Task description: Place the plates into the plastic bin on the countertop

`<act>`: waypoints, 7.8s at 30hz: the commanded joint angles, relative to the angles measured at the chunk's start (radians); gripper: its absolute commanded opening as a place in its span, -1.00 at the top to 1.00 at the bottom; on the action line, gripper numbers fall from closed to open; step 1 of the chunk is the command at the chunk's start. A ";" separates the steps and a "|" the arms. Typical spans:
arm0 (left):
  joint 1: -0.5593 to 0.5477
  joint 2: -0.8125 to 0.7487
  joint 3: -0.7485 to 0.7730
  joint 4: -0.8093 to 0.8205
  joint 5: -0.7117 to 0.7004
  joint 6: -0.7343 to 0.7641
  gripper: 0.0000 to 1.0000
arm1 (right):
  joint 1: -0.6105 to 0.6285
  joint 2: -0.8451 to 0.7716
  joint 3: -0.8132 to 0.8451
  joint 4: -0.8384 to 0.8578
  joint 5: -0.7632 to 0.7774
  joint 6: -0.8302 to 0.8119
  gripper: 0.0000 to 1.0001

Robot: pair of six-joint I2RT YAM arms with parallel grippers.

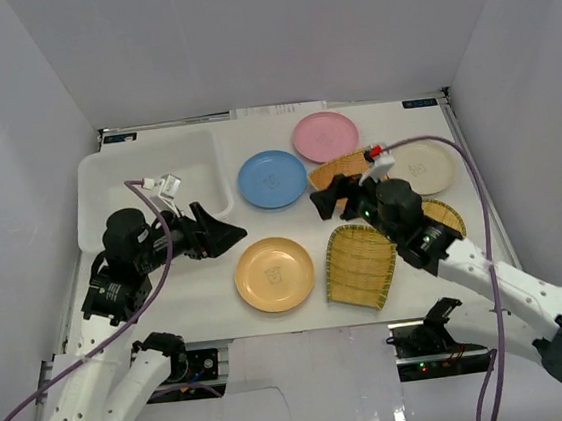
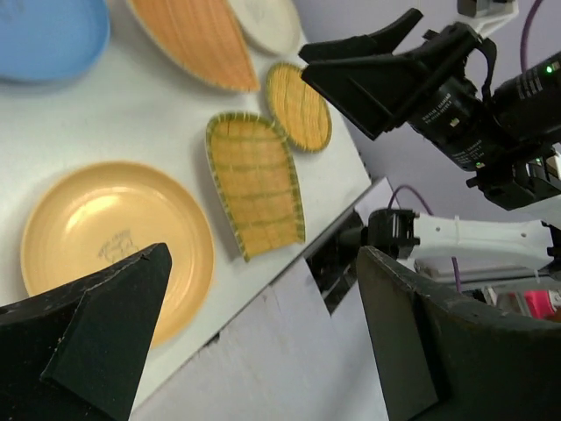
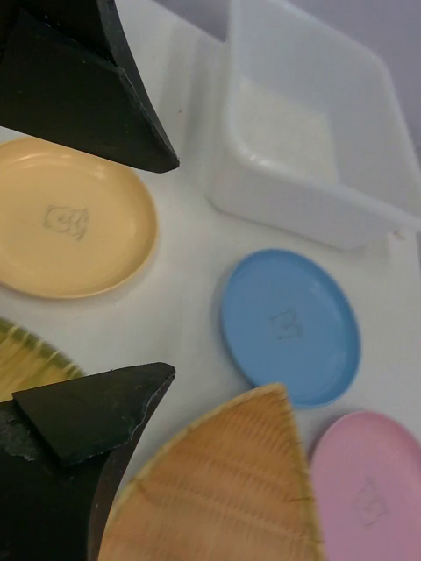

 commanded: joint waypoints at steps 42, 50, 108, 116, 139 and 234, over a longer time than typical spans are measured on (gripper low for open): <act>-0.434 0.374 -0.404 -0.015 -0.812 -0.312 -0.40 | -0.041 -0.413 -0.514 -0.551 0.282 0.404 -0.85; -0.437 0.378 -0.420 -0.001 -0.829 -0.295 0.45 | -0.087 -0.332 -0.620 -0.338 0.227 0.421 -0.53; 0.421 0.745 0.155 0.192 -0.704 0.090 0.06 | -0.001 0.278 0.401 0.101 -0.174 0.093 0.85; 0.421 0.537 0.144 0.255 -0.632 0.060 -0.50 | 0.057 0.609 0.737 0.072 -0.143 0.051 0.84; 0.172 0.329 0.339 0.316 -0.461 0.076 -0.44 | 0.171 1.443 1.495 0.106 -0.131 0.085 0.84; -0.418 0.810 0.130 0.620 -1.259 -0.453 1.00 | -0.654 0.225 -0.194 0.080 -0.178 0.123 -0.37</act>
